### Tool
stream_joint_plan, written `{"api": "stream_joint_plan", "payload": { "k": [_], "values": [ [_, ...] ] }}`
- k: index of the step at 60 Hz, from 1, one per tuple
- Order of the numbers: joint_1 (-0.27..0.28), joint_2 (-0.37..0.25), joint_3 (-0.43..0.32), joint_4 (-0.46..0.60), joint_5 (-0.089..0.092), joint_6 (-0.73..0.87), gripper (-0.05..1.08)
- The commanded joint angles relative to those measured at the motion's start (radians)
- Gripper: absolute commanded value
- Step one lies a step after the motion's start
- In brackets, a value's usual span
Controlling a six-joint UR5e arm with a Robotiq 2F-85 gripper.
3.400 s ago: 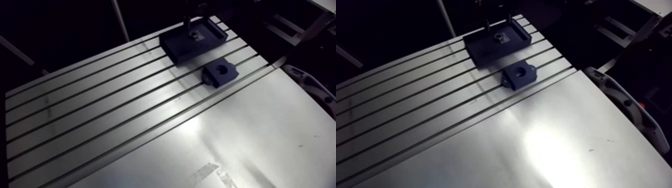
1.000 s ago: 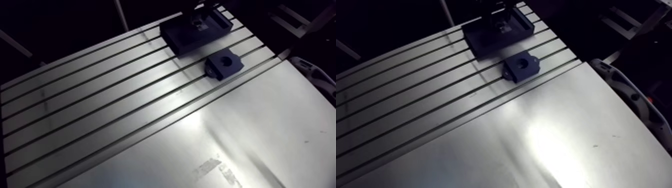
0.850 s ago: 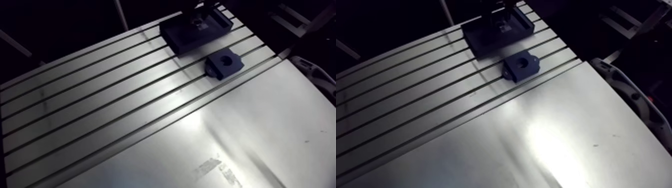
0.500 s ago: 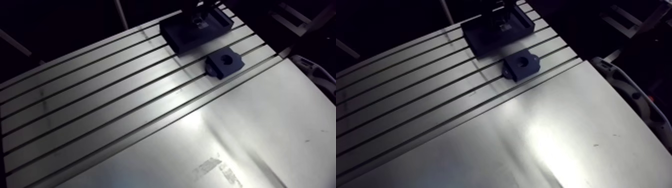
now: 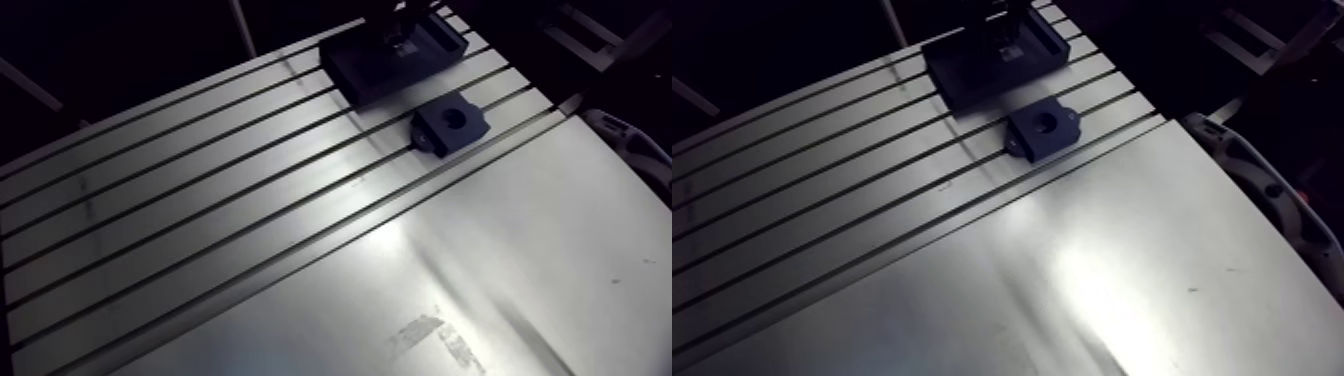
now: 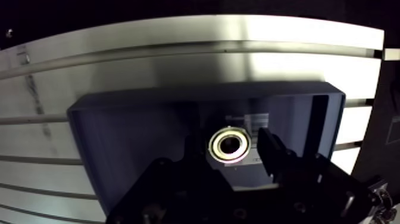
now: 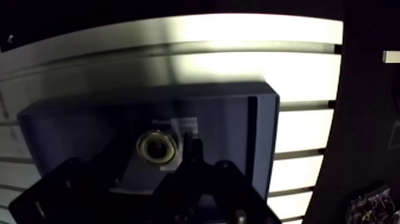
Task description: Pick up the bearing and press it into the housing until flush.
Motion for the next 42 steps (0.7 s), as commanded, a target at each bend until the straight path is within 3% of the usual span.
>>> {"api": "stream_joint_plan", "payload": {
  "k": [1,42],
  "values": [
    [0.0,0.0,0.001,0.0,0.0,0.0,0.47],
    [0.0,-0.003,0.001,0.0,0.0,0.0,0.52]
  ]
}}
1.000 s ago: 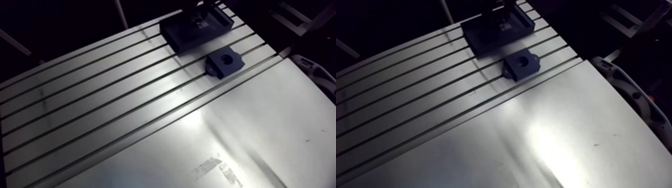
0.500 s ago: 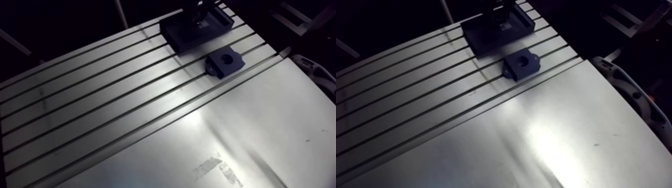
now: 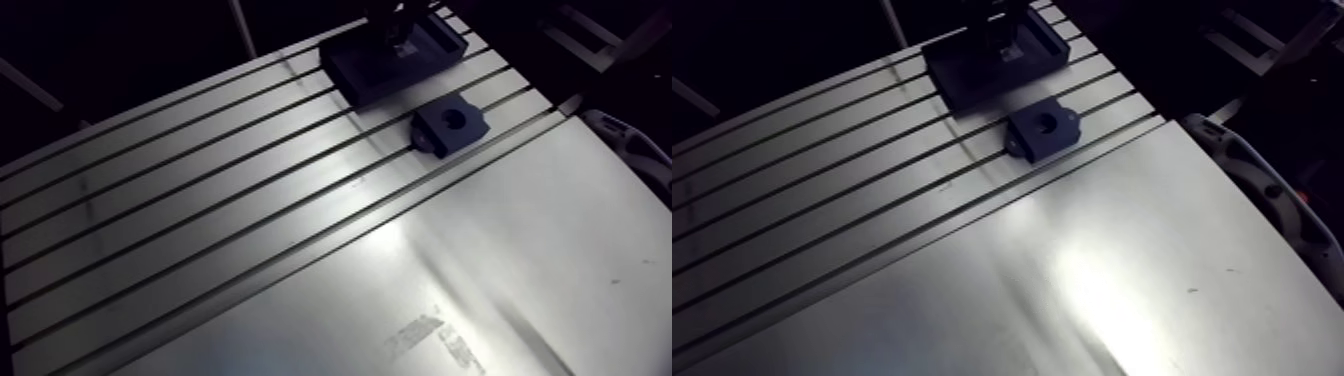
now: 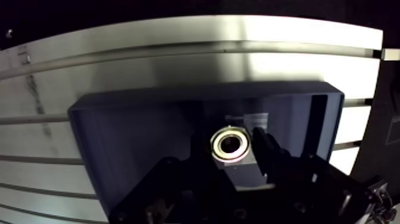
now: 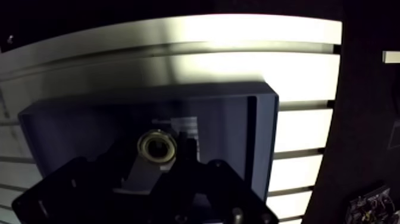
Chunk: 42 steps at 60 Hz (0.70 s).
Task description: Pick up the bearing and press it into the housing until flush.
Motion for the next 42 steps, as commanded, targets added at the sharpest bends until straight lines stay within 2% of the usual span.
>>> {"api": "stream_joint_plan", "payload": {
  "k": [1,42],
  "values": [
    [0.0,-0.001,0.001,0.001,0.0,0.0,0.52],
    [0.0,-0.004,-0.001,0.001,-0.001,0.0,0.56]
  ]
}}
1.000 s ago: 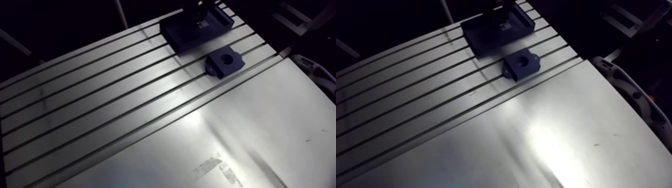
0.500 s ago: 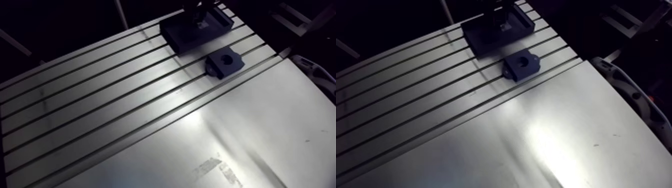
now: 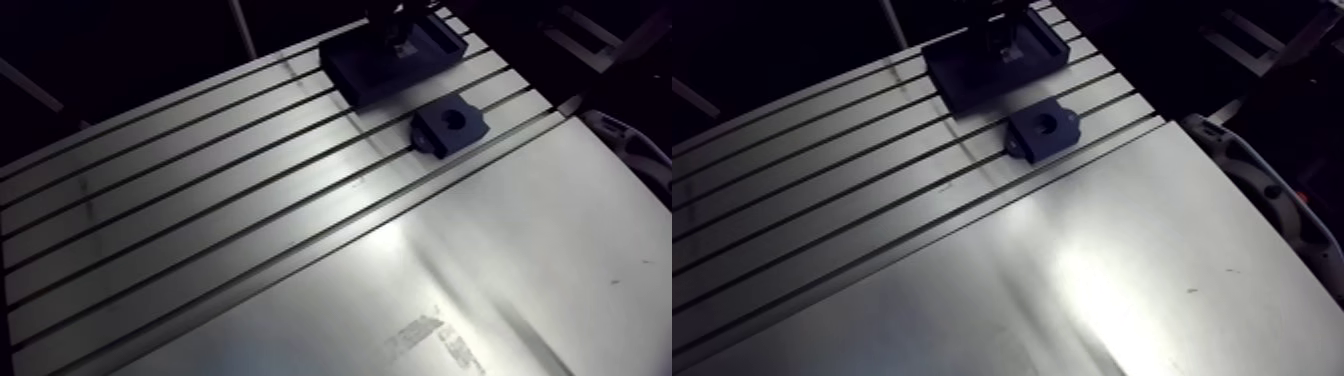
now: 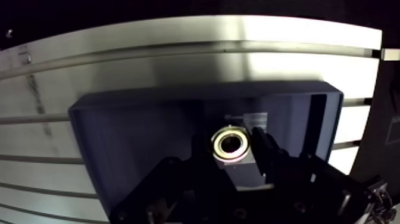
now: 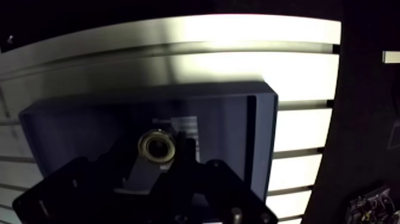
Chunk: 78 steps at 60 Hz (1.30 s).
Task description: Pick up the bearing and press it into the housing until flush.
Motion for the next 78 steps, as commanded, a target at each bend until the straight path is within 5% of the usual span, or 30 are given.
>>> {"api": "stream_joint_plan", "payload": {
  "k": [1,13,21,52,78],
  "values": [
    [0.0,-0.002,-0.001,0.0,-0.001,0.0,0.56],
    [-0.001,-0.007,-0.001,0.002,-0.003,0.0,0.57],
    [-0.003,-0.011,0.001,0.001,-0.03,0.0,0.58],
    [-0.005,-0.088,0.04,0.012,-0.026,-0.006,0.59],
    [-0.016,-0.214,0.171,0.011,-0.025,-0.021,0.62]
  ]
}}
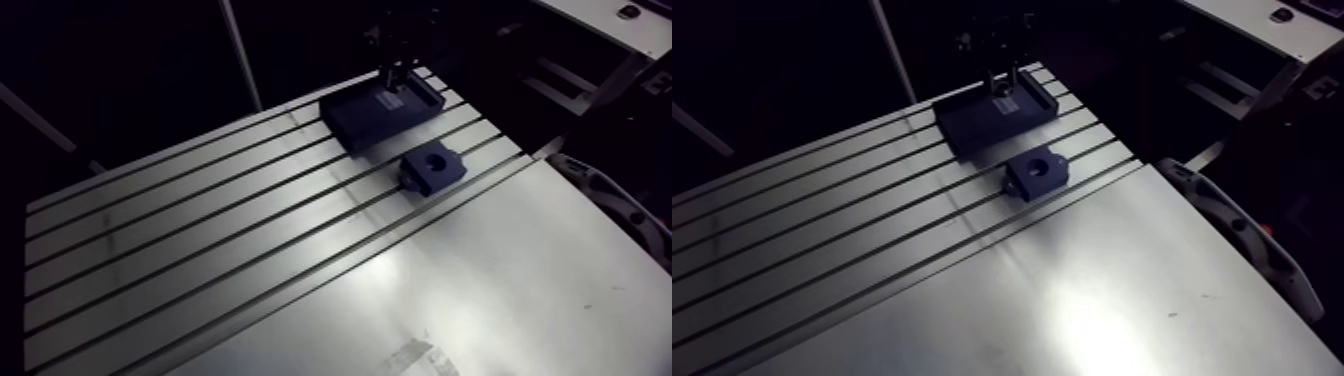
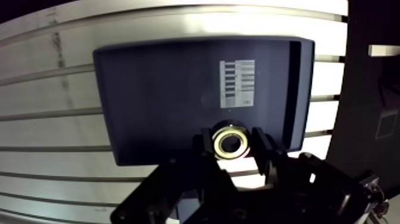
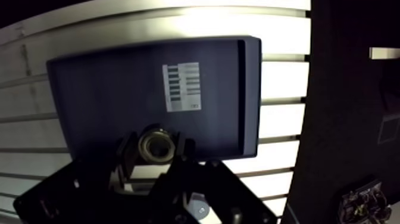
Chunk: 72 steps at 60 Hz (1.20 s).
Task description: Pick up the bearing and press it into the housing until flush.
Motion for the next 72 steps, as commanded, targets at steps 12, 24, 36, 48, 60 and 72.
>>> {"api": "stream_joint_plan", "payload": {
  "k": [12,24,36,48,60,72],
  "values": [
    [-0.032,-0.113,0.132,-0.008,0.002,-0.032,0.65],
    [-0.057,-0.144,0.177,-0.011,0.003,-0.053,0.67],
    [-0.068,-0.164,0.218,-0.015,0.003,-0.063,0.69],
    [-0.073,-0.195,0.27,-0.05,0.003,-0.089,0.7],
    [-0.076,-0.202,0.3,-0.078,0.005,-0.122,0.71],
    [-0.086,-0.213,0.328,-0.082,0.005,-0.151,0.71]
  ]
}}
